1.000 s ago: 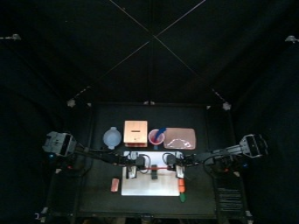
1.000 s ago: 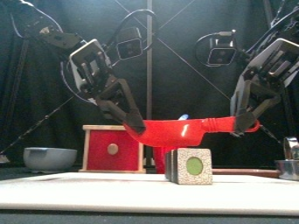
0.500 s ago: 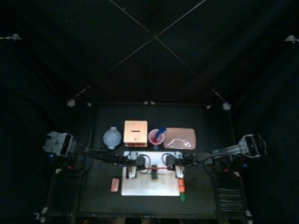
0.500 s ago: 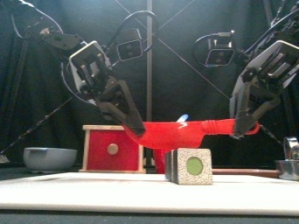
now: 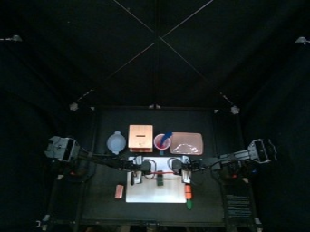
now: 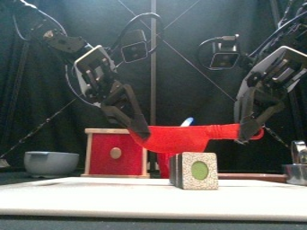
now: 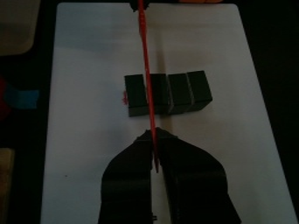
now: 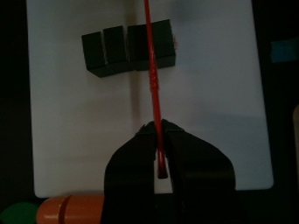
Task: Place sushi on board then cut the sushi with the knife then place the pieces on the plate
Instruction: Cut the sushi into 4 pieces
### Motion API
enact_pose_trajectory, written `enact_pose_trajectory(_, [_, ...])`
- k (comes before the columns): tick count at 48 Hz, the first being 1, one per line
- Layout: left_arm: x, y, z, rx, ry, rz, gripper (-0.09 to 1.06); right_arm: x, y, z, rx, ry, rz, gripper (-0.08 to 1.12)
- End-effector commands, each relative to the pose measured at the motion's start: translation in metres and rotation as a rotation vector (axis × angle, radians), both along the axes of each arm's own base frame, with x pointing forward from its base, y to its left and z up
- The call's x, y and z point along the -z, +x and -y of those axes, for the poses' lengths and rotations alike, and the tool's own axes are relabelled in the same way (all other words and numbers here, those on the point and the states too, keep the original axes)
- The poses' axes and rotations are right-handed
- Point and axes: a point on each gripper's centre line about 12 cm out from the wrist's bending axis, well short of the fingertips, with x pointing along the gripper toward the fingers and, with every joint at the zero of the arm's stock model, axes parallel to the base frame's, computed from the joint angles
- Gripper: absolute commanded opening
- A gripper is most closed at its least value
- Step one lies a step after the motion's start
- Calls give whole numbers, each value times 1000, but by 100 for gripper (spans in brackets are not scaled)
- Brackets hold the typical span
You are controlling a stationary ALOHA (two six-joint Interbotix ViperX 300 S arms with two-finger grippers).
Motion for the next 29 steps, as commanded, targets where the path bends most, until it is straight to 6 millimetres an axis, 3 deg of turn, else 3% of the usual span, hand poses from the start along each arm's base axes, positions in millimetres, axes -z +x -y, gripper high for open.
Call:
enact_pose_trajectory(1, [-13,8,1,1,-4,44,41,-11,2,2,12,7,39,28])
enact_pose_trajectory(29, [-6,8,4,0,-13,23,41,-3,-1,-1,22,26,9,28])
